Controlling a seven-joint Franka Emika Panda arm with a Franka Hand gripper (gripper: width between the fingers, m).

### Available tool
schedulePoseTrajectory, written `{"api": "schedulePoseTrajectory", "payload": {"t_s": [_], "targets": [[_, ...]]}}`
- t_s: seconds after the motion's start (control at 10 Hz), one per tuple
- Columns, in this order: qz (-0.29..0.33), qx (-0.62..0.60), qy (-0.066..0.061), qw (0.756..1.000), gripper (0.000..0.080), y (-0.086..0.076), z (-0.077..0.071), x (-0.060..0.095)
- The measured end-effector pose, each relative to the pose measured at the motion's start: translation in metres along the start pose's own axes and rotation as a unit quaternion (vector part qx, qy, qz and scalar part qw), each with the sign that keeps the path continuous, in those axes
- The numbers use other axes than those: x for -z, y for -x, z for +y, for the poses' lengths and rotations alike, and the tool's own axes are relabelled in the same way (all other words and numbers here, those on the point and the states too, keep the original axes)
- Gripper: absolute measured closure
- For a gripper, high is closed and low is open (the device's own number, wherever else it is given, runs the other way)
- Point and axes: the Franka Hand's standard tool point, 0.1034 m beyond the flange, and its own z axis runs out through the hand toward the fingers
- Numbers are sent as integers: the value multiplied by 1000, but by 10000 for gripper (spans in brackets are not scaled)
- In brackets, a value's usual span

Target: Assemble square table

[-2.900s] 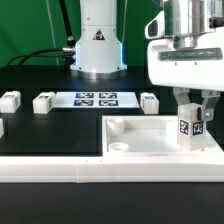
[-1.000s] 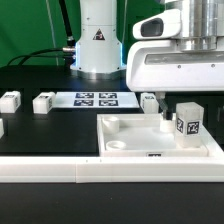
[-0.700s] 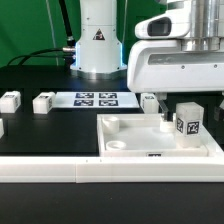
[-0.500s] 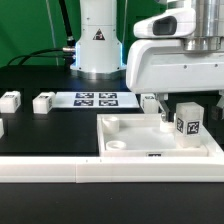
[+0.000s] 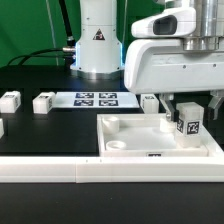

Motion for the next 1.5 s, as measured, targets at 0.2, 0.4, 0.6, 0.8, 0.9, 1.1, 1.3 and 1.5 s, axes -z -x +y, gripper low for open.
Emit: {"api": "schedulePoseTrajectory", "payload": {"t_s": [0.2,0.4,0.6,0.8,0.9,1.1,1.3,1.5], "targets": [[0,-13,0,1000,510,0,0,0],[0,-32,0,999,509,0,0,0],[1,-121,-3,993,509,0,0,0],[8,-225,-5,974,509,-1,1,0],[8,-258,-4,966,509,0,2,0],[13,-351,-3,936,509,0,3,0],[15,-427,2,904,508,1,5,0],[15,-536,4,844,508,4,5,0]]}}
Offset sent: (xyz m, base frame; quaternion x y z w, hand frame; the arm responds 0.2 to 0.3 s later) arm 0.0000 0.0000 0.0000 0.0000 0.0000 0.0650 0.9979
